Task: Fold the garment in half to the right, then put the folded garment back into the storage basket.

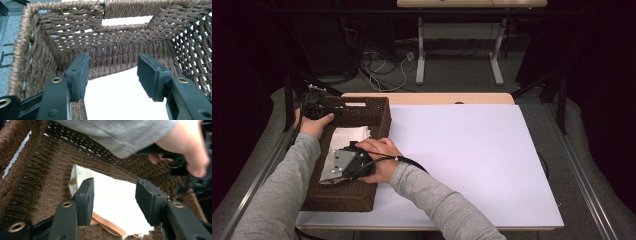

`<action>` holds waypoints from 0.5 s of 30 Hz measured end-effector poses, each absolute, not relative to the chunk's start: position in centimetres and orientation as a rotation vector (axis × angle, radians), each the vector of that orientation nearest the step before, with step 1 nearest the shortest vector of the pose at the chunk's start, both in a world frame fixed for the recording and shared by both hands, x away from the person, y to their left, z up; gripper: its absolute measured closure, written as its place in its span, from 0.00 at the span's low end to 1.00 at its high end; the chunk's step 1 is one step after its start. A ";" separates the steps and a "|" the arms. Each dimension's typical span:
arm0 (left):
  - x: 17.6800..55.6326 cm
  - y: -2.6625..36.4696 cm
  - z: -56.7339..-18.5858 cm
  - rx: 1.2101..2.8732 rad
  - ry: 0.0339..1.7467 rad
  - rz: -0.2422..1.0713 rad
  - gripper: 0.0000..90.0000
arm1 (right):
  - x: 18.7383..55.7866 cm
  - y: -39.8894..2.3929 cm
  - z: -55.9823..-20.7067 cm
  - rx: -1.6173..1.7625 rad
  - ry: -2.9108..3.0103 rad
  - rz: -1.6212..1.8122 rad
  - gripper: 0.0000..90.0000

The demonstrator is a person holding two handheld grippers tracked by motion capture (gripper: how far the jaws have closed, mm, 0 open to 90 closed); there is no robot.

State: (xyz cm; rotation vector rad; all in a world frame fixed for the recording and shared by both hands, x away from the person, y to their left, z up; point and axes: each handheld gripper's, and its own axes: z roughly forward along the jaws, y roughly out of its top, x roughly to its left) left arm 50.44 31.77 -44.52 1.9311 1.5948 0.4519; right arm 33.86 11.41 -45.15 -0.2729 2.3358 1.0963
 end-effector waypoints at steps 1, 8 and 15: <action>50.2 31.8 -44.4 1.925 1.595 0.460 0.48 | 33.9 11.4 -45.2 -0.273 2.336 1.096 0.52; 48.8 31.3 -43.1 1.928 1.534 0.480 0.39 | 33.6 9.8 -44.6 -0.247 2.306 1.052 0.45; 47.1 30.1 -41.5 1.966 1.457 0.512 0.39 | 33.5 8.3 -43.7 -0.153 2.289 1.039 0.43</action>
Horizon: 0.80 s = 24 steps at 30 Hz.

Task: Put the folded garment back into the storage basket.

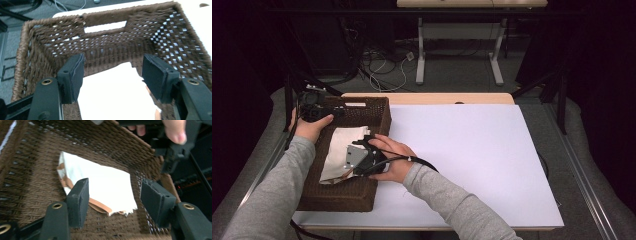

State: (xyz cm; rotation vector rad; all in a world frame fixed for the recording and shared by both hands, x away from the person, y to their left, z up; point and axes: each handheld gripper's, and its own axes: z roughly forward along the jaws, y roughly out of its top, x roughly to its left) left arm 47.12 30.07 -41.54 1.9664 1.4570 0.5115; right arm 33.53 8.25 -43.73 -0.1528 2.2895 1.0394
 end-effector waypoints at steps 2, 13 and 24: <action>46.8 29.8 -41.2 1.959 1.471 0.492 0.38 | 33.6 7.8 -43.4 -0.129 2.281 1.053 0.42; 44.9 28.2 -39.4 1.914 1.405 0.429 0.16 | 33.9 5.6 -42.9 0.042 2.355 1.129 0.17; 42.6 26.0 -39.1 1.862 1.364 0.419 0.01 | 35.3 1.7 -43.2 0.252 2.429 1.128 0.00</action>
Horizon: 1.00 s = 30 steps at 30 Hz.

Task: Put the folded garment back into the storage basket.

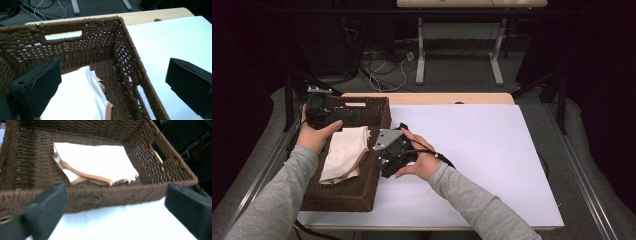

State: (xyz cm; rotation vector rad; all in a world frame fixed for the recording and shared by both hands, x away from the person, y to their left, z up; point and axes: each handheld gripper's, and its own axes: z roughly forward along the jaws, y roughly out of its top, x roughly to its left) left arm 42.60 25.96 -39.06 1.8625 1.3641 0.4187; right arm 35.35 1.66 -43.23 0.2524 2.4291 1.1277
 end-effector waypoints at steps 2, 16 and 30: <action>42.3 25.7 -39.1 1.859 1.362 0.420 0.01 | 35.6 0.9 -43.3 0.299 2.441 1.151 0.00; 39.2 22.4 -38.9 1.922 1.243 0.418 0.01 | 37.3 -4.7 -42.3 0.537 2.526 1.223 0.00; 35.0 17.0 -40.2 1.971 1.074 0.374 0.01 | 36.4 -11.4 -42.7 0.731 2.438 1.149 0.00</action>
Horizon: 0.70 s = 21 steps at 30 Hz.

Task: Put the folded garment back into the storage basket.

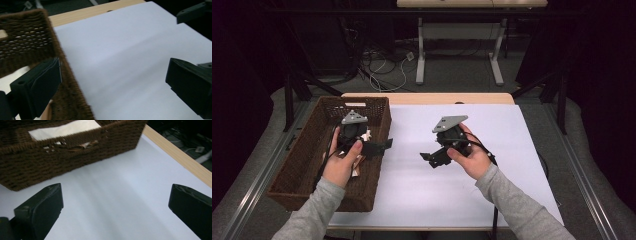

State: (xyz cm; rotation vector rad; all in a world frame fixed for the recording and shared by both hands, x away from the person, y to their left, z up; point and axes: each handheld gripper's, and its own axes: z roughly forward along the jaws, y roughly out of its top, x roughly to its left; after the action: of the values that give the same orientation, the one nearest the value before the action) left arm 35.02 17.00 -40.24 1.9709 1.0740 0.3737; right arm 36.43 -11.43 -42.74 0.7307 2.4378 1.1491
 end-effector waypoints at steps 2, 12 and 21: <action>34.5 16.3 -40.3 1.970 1.059 0.359 0.01 | 36.3 -11.6 -42.8 0.735 2.434 1.144 0.00; 32.0 13.3 -41.2 1.925 0.999 0.261 0.00 | 33.0 -16.6 -43.3 0.851 2.389 1.129 0.00; 31.7 10.3 -44.3 1.933 0.955 0.214 0.00 | 30.8 -20.7 -44.6 0.979 2.294 1.144 0.00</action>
State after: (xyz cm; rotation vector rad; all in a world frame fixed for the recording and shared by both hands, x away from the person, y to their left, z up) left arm 31.66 10.34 -44.32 1.9327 0.9545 0.2136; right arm 30.84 -20.72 -44.55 0.9792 2.2940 1.1437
